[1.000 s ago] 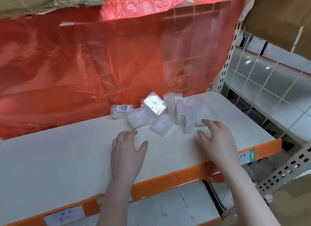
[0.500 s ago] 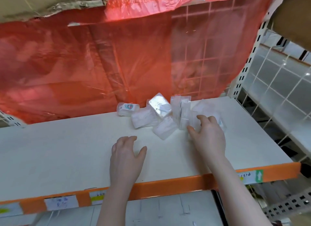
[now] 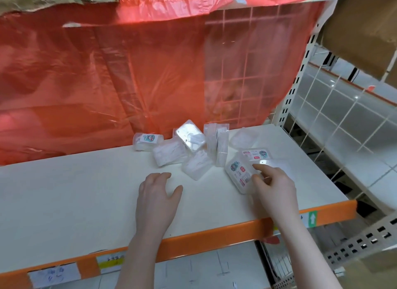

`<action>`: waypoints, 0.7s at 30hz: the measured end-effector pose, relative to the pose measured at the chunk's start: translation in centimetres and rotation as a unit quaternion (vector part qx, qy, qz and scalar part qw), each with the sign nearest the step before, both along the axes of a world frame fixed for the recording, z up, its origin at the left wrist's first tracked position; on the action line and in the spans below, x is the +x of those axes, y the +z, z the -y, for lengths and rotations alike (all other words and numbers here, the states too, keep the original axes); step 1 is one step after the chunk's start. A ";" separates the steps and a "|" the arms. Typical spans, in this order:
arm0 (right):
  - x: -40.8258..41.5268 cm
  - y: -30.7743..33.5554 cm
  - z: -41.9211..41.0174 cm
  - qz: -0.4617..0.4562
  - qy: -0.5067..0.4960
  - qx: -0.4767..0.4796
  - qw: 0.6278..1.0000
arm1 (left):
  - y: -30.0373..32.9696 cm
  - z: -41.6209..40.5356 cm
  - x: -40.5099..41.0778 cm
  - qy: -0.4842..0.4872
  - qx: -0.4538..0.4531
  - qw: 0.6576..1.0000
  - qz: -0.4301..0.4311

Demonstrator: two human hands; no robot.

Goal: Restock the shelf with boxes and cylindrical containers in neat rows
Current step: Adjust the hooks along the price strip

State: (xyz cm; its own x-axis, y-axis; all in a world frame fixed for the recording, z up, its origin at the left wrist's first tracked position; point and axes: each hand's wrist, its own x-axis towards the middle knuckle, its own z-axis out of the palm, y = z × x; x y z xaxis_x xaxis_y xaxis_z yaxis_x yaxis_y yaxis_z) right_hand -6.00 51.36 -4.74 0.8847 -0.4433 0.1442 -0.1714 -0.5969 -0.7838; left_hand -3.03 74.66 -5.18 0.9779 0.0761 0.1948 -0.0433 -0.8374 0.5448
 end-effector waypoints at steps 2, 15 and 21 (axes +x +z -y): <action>-0.4 -0.2 0.2 0.001 0.003 0.007 1.000 | 0.0 0.4 0.1 -0.009 -0.003 1.000 -0.002; 1.2 -1.3 -1.3 0.001 -0.003 -0.314 0.949 | 0.6 -0.5 0.0 -0.015 -0.003 1.000 -0.004; 1.6 -1.6 -2.1 -0.023 0.020 -0.339 0.940 | 0.3 -1.2 0.1 -0.008 -0.003 1.000 -0.009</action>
